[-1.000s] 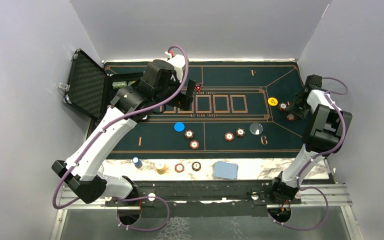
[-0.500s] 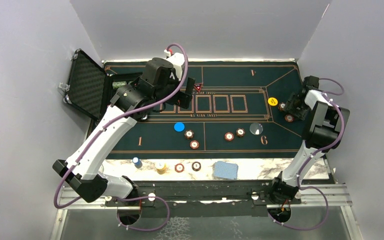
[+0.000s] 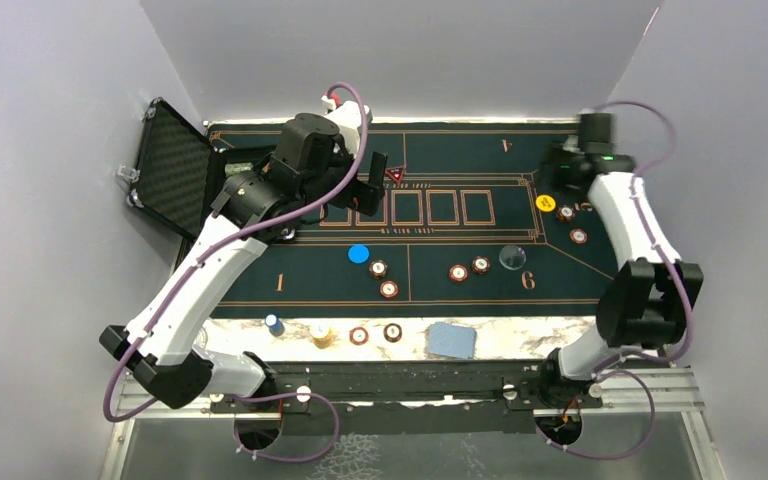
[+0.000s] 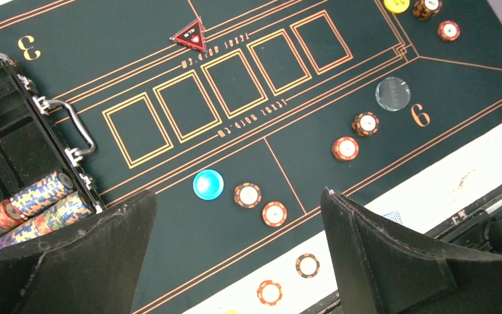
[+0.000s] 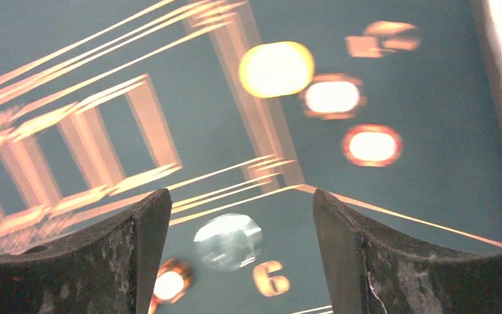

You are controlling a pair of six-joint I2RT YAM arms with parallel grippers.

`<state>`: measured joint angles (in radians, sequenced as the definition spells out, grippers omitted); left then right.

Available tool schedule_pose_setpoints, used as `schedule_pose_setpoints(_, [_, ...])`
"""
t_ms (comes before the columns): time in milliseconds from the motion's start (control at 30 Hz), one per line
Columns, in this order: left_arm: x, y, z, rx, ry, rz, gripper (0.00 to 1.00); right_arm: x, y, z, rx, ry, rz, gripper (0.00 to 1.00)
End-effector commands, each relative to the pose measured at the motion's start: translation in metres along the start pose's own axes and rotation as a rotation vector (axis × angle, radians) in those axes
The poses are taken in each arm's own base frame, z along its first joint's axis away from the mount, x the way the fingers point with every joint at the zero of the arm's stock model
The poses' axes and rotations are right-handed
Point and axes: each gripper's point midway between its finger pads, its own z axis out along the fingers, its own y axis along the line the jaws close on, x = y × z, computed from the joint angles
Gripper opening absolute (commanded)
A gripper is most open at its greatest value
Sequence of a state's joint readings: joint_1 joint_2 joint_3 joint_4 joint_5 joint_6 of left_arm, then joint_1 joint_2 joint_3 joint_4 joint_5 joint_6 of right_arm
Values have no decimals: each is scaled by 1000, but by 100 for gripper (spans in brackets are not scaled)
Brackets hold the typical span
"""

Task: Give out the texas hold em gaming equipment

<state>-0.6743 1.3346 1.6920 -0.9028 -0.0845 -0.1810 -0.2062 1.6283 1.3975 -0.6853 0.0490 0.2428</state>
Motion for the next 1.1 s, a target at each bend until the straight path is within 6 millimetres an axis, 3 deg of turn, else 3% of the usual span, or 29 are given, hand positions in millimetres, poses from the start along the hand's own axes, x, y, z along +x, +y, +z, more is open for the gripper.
schedule_pose_setpoints(0, [-36, -5, -30, 34, -129, -36, 99, 84, 154, -48, -319, 111, -329, 84])
schedule_pose_setpoints(133, [-58, -2, -54, 27, -199, -67, 99, 178, 262, -108, -584, 164, -577, 88])
schedule_pose_setpoints(233, [-73, 1, -73, 12, -250, -86, 99, 250, 313, -151, -760, 205, -738, 89])
schedule_pose_setpoints(400, [-87, 13, -101, -44, -319, -127, 99, 336, 354, -193, -928, 269, -987, 91])
schedule_pose_setpoints(533, [-83, 14, -105, -45, -317, -146, 99, 396, 367, -218, -985, 279, -1187, 94])
schedule_pose_setpoints(633, [-80, 14, -104, -46, -310, -151, 99, 426, 369, -217, -952, 296, -1283, 95])
schedule_pose_setpoints(700, [-79, 15, -103, -50, -308, -152, 99, 434, 373, -214, -931, 291, -1317, 95])
schedule_pose_setpoints(1067, [-81, 16, -102, -56, -309, -137, 99, 457, 376, -196, -803, 286, -1426, 92])
